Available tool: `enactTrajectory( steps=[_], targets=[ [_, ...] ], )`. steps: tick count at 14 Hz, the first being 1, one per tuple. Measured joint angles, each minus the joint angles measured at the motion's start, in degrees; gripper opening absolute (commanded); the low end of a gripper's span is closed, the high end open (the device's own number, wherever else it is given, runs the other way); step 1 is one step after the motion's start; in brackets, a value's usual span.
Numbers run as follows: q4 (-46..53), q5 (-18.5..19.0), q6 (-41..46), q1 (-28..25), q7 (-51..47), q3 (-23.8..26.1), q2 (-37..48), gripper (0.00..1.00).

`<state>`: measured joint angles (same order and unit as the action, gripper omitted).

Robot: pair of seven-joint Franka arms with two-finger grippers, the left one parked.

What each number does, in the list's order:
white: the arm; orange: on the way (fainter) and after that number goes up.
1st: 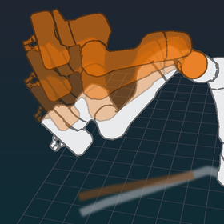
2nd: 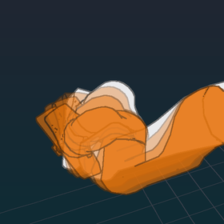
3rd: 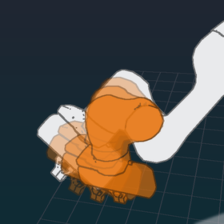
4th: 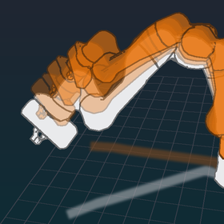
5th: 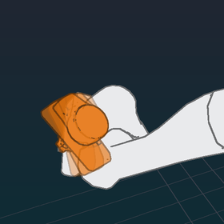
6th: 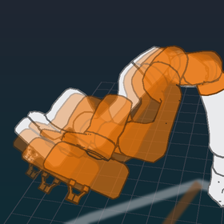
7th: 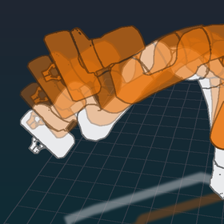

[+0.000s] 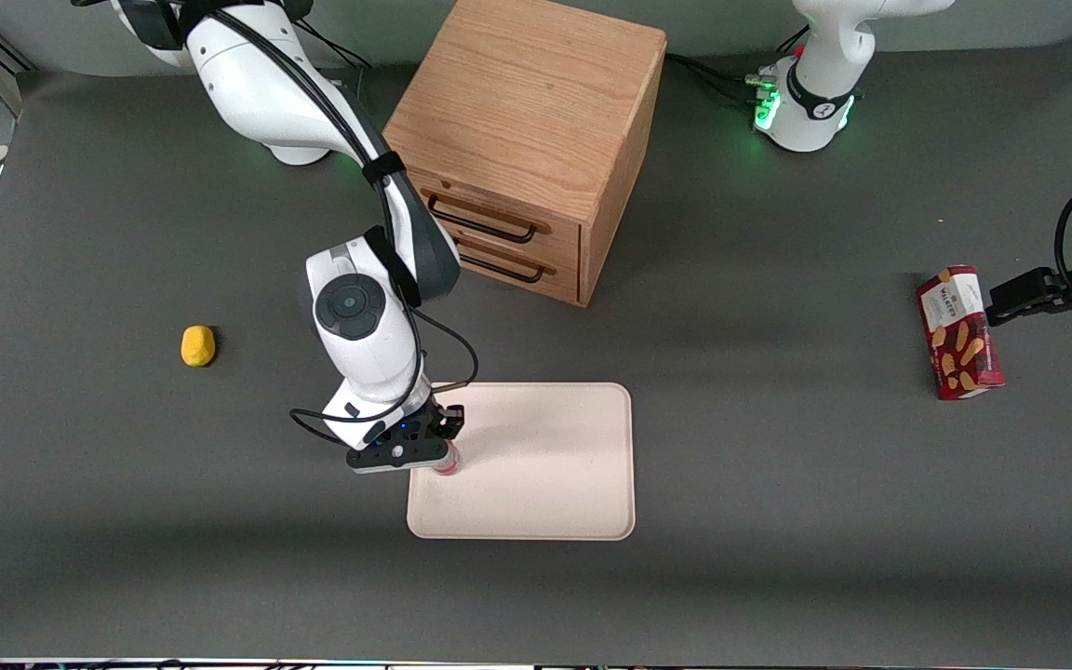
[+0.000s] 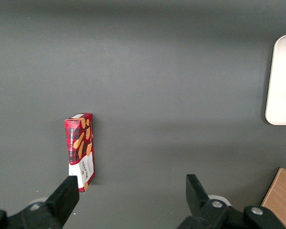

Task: Place coke bottle on tray
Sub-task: 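Lower the bottle onto the tray and open the right gripper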

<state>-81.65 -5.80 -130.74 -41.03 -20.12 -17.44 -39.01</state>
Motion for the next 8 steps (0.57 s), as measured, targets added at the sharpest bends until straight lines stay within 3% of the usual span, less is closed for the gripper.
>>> enactTrajectory(
  steps=[1, 8],
  targets=[
    [0.00, 0.00, -0.05, 0.00, 0.00, 0.00, 0.00, 1.00],
    [0.51, -0.01, 2.63, -0.02, -0.09, 0.00, 1.57, 1.00]
  ],
)
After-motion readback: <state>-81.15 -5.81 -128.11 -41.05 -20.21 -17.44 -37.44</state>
